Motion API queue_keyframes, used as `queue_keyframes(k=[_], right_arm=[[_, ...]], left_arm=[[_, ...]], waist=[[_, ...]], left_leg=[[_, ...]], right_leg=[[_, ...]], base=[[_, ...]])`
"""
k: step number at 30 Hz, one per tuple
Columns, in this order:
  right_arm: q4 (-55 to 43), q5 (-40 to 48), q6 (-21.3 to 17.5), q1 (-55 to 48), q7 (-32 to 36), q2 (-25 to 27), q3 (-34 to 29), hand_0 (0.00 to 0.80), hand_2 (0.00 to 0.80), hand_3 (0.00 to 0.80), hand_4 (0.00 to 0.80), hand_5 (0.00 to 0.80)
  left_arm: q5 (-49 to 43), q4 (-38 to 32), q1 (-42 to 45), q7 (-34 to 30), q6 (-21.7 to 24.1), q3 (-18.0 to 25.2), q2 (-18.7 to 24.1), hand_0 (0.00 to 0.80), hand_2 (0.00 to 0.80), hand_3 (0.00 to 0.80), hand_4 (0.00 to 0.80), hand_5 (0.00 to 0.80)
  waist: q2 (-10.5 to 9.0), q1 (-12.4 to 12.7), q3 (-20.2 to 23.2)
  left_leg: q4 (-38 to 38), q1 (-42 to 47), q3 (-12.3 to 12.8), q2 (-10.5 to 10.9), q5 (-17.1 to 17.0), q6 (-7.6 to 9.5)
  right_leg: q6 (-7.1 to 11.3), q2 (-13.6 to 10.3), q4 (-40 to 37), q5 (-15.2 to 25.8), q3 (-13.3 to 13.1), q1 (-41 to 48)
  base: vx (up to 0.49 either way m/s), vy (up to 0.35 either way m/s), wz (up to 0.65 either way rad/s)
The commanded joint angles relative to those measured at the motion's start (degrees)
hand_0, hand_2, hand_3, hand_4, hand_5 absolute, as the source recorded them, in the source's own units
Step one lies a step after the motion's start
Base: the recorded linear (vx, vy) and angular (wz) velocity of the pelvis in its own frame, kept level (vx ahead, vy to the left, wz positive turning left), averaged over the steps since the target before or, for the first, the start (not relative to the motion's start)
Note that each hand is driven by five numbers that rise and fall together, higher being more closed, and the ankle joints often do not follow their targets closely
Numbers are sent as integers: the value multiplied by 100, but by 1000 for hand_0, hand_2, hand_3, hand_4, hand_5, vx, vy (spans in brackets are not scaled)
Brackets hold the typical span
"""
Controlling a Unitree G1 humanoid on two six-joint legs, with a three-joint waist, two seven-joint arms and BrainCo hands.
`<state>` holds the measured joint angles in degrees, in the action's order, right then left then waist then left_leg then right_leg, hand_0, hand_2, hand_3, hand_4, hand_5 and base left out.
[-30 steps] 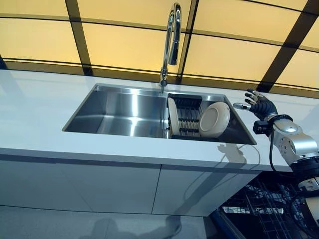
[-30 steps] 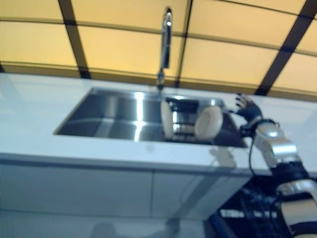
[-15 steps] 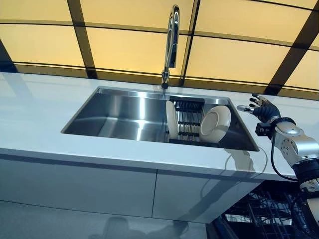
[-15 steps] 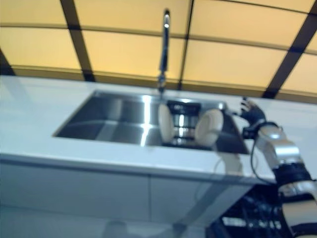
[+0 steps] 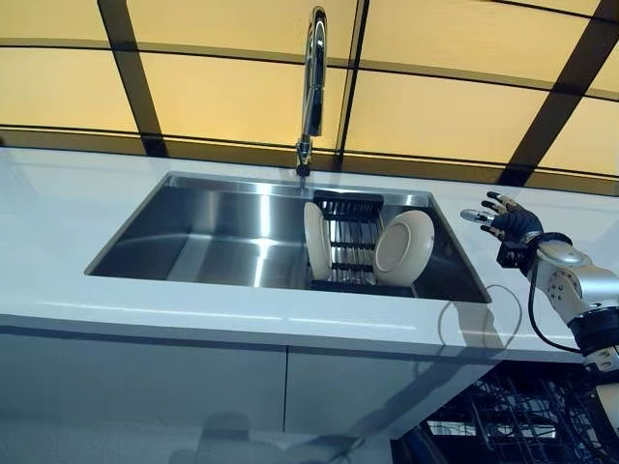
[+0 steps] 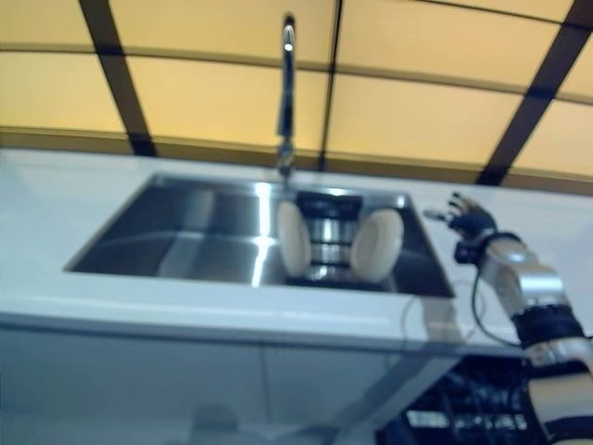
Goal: Take plates into dishwasher
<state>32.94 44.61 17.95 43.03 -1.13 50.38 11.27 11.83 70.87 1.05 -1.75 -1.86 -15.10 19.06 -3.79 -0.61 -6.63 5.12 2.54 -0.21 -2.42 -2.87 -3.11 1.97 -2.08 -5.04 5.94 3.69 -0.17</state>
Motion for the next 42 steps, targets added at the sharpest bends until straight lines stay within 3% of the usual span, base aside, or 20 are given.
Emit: queue_keyframes(k=[1,17,42], right_arm=[[40,350,-148,657,-13,142,-19,0,0,0,0,0],[-36,491,357,516,654,144,92,0,0,0,0,0],[9,3,744,896,941,185,624,0,0,0,0,0]], left_arm=[[-232,248,-270,-29,125,-197,188,0,0,0,0,0],[-195,177,-186,-92,184,-200,207,0,0,0,0,0],[-100,155,-128,-66,243,-164,206,0,0,0,0,0]], waist=[[-111,144,-57],[-117,148,-136],[-180,253,-264]], left_leg=[[-12,-1,-35,271,210,142],[-12,31,76,214,245,111],[-12,-17,83,189,221,80]], right_leg=[[531,-267,42,317,64,-298],[551,-341,62,251,130,-240],[527,-331,19,179,150,-127]], base=[[-50,-12,-2],[0,0,0],[0,0,0]])
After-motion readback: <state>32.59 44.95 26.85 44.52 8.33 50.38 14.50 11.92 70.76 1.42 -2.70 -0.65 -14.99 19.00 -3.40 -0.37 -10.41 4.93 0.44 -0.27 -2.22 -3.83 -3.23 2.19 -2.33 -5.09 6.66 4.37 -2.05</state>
